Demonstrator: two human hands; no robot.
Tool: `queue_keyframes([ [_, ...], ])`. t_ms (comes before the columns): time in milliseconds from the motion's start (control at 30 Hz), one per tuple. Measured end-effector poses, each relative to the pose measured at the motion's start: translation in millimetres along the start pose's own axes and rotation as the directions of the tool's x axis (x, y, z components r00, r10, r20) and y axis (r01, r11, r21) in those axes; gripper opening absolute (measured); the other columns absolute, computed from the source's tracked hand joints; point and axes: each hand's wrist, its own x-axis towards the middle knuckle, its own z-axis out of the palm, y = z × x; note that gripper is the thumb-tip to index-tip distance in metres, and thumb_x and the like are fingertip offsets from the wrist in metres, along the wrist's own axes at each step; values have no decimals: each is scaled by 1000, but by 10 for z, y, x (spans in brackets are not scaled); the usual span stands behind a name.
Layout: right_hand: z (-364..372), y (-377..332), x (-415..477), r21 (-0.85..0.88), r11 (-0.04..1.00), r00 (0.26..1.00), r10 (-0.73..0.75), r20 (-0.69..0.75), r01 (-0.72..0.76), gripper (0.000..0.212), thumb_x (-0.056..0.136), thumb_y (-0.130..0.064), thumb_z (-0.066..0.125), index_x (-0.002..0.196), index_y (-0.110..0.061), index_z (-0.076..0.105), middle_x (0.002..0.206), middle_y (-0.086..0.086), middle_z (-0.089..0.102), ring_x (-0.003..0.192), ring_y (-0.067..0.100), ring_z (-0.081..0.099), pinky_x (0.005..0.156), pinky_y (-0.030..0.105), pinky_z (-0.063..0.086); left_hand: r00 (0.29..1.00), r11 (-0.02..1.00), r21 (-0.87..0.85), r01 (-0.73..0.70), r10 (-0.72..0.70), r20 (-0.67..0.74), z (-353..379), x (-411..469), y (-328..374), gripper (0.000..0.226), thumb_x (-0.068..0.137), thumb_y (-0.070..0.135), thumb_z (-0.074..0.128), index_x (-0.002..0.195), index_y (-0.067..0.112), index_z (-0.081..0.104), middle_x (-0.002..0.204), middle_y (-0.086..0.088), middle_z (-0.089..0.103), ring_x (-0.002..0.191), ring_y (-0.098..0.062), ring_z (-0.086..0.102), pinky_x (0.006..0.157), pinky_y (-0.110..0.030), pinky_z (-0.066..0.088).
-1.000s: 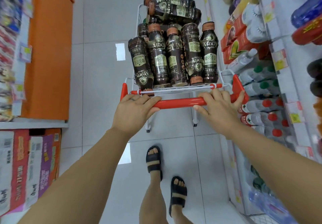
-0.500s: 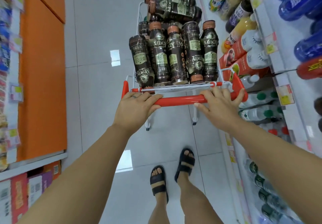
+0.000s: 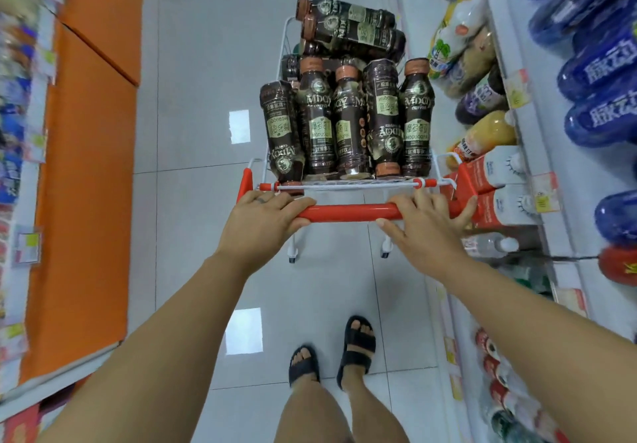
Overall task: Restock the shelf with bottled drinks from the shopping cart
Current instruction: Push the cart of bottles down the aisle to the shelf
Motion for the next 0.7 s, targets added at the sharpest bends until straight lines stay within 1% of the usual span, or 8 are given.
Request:
queue_keyframes([
  [100,-126,22,277,4,1000,1000,14,21,-15,42,89,-59,32,123,-36,43,124,-4,42,125,23,30,104,68,-6,1000,1000,-14,2,-1,10,-79,281,-105,44,95,44,32,124,24,58,105,-1,70,90,-28,66,88,-40,46],
  [233,-260,40,649,5,1000,1000,18,17,-18,43,89,-59,33,124,-36,43,125,-7,42,127,22,28,103,70,-5,1000,1000,0,-25,25,3,-159,642,-280,42,95,42,35,122,22,60,99,-1,70,85,-28,66,84,-39,48],
  [333,-350,47,909,15,1000,1000,26,4,-26,42,88,-59,34,122,-36,44,124,-7,43,127,21,27,103,70,-6,998,999,5,-48,48,-31,-199,908,-428,43,97,42,32,120,21,61,96,-1,70,82,-27,66,82,-38,49],
  [400,-419,55,1089,30,999,999,37,-3,-37,41,88,-59,35,121,-37,45,125,-7,43,128,21,26,103,69,-9,997,999,-1,-53,52,-59,-230,1085,-504,40,96,42,36,118,21,62,93,0,70,79,-26,66,81,-38,49],
  [533,-583,89,1366,58,997,998,57,30,-59,41,88,-60,34,120,-38,45,123,-9,42,127,19,28,104,67,-11,998,998,-32,-50,49,-46,-316,1382,-603,38,93,43,39,116,24,63,90,2,70,77,-24,66,80,-36,49],
  [633,-702,142,1521,79,995,997,65,47,-69,39,87,-60,35,119,-40,45,122,-11,41,125,19,29,104,65,-12,999,997,-59,-52,51,-19,-365,1569,-634,42,93,45,34,118,26,61,93,2,69,81,-24,66,82,-37,48],
  [700,-780,190,1616,98,993,995,65,79,-72,37,87,-60,37,118,-42,45,120,-13,40,125,19,29,105,64,-13,999,994,-96,-41,43,15,-393,1658,-621,43,94,47,33,123,27,58,99,2,69,88,-24,65,86,-37,46],
])
